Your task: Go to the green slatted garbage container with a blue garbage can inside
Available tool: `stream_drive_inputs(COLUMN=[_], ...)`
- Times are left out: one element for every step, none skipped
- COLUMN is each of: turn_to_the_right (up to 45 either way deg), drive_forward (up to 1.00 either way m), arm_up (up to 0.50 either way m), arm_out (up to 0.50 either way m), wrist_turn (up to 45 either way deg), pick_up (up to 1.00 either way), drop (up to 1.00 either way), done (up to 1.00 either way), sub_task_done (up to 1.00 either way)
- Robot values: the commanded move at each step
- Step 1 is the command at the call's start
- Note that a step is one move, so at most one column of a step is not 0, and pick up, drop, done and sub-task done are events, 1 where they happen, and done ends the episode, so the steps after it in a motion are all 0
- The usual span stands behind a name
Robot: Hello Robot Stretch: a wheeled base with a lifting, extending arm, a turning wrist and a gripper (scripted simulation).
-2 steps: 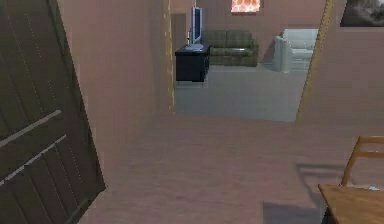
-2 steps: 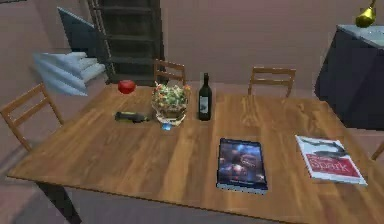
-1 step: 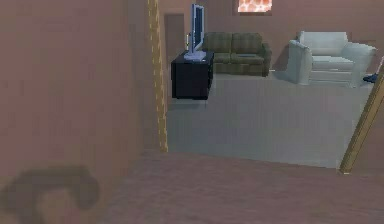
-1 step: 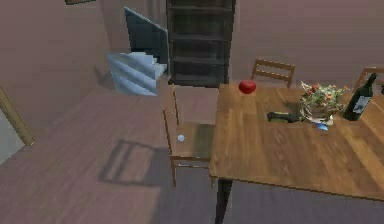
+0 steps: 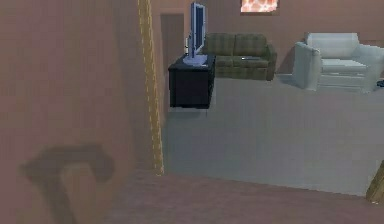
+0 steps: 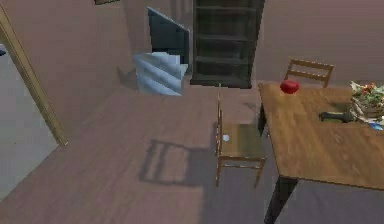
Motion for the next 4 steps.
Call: stream_drive_inputs(turn_to_the_right=[21.0,0.0,0.0,33.0], drive_forward=[0.0,1.0,1.0,0.0], arm_up=[0.0,0.0,0.0,0.0], arm_out=[0.0,0.0,0.0,0.0], wrist_turn=[0.0,0.0,0.0,0.0], pick_up=[0.0,0.0,0.0,0.0], drop=[0.0,0.0,0.0,0.0], done=[0.0,0.0,0.0,0.0], sub_task_done=[0.0,0.0,0.0,0.0])
